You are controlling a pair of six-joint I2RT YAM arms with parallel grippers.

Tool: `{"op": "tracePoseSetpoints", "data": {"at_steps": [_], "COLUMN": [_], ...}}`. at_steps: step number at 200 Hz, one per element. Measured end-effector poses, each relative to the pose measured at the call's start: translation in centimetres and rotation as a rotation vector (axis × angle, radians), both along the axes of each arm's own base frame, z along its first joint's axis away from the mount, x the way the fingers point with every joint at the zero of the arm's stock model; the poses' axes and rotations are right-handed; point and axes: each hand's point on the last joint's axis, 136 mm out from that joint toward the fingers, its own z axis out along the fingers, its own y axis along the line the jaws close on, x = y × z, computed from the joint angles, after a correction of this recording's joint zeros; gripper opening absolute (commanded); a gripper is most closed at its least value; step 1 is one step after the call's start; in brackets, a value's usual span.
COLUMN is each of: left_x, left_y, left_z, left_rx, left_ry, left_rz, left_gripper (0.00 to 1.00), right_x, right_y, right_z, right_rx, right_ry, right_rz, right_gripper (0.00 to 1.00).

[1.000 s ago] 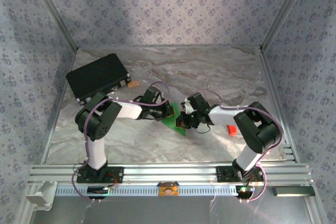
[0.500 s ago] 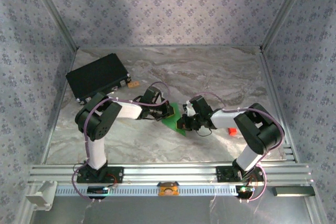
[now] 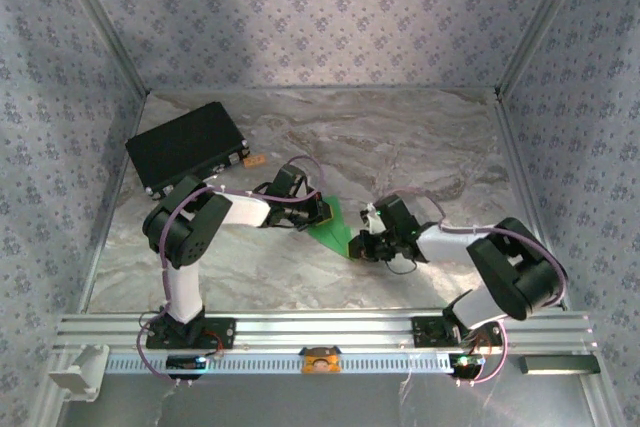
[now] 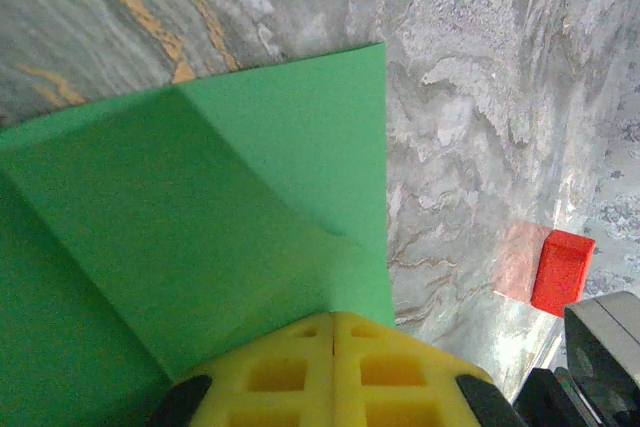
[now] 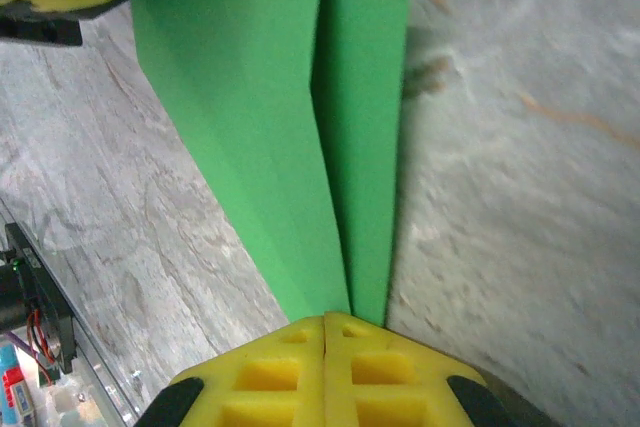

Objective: Fold a paper plane with a square sheet of paper (pick it up from the middle)
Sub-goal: Fourth fold the wing at the center of the table.

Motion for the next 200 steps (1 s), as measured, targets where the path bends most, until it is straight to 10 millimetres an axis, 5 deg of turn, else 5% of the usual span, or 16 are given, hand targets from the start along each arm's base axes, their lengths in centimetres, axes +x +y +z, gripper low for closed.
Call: {"op": "tracePoseSetpoints", "data": {"at_steps": [86,136,200], "left_x": [-0.1,-0.1,-0.1], "left_y": [0.0,0.0,0.0], "left_z": [0.0,0.0,0.0], "left_rx": [-0.004,-0.004,-0.004], "left_ry": [0.003,0.003,0.003], "left_rz": [-0.003,-0.003,-0.003], "left_gripper": [0.01,0.01,0.01], "right_x": [-2.1,1.8,5.3], "right_y": [-1.8,0.8,4.0], "right_z": [0.7,5.5,3.1], "right_rx": [-0.026,0.031,0.006], "right_ry": [0.04,-0.052,0.015], "right_rz": [-0.041,-0.033,-0.01], "right_gripper": [0.07,0.07,0.07]}}
